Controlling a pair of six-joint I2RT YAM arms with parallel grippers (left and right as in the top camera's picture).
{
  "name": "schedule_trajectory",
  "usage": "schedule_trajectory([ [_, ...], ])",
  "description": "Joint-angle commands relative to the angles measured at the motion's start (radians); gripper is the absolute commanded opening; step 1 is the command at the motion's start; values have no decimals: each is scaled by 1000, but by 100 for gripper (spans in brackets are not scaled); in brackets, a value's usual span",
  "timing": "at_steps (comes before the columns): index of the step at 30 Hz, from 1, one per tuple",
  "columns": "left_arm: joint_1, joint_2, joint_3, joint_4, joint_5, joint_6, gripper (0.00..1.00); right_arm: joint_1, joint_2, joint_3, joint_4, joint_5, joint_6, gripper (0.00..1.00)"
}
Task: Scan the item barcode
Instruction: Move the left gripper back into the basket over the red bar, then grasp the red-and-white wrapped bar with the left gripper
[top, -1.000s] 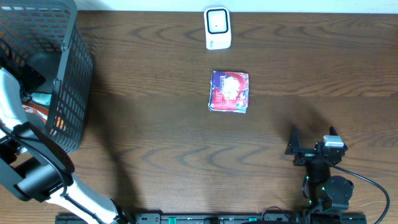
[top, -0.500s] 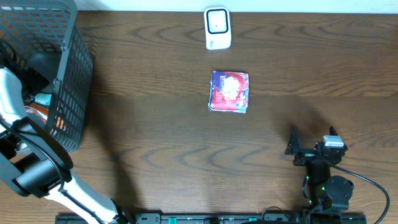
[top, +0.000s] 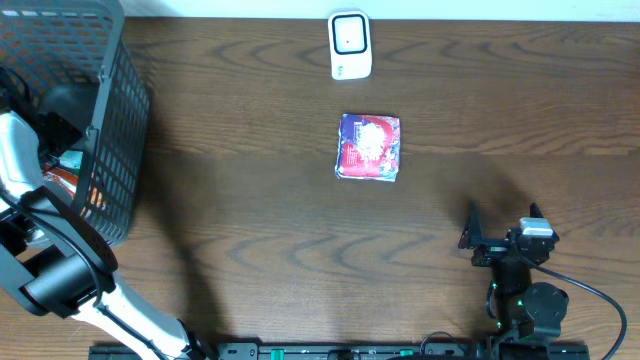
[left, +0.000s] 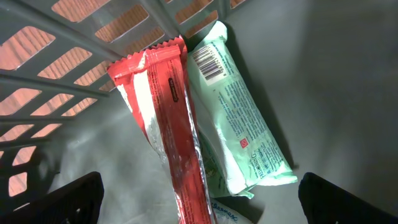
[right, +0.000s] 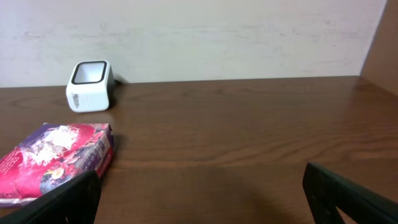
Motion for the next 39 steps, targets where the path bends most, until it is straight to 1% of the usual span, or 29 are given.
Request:
schedule_trajectory([
  [1,0,14,-18,0,-13,-20,99,8,-6,-3,-2,1,-11,99],
  [8,0,14,-39,10,-13,-21,100,8,-6,-3,-2,1,-11,99],
  [12,0,14,-94,47,-12,-21,95,8,-6,-3,-2,1,-11,99],
  [22,0,14,-200,140,-12,-20,94,8,-6,-3,-2,1,-11,99],
  [23,0,14,-202,146,-12,-20,89,8,-6,-3,-2,1,-11,99],
  [24,0,14,-203,148,-12,-20,80,8,-6,-3,-2,1,-11,99],
  [25,0,14,-203,151,-12,-20,68,8,-6,-3,-2,1,-11,99],
  [26,0,14,-203,153,-13,-20,50,8,-6,-3,-2,1,-11,99],
  [28,0,14,-202,154,-13,-19,8,8,-6,-3,-2,1,-11,99],
  [33,-1,-38,-192,153,-11,-20,7,8,-6,-3,-2,1,-11,99],
  [36,-2,-120,-189,154,-9,-20,7,8,-6,-3,-2,1,-11,99],
  [39,-2,-241,-188,161,-1,-21,8,8,-6,-3,-2,1,-11,99],
])
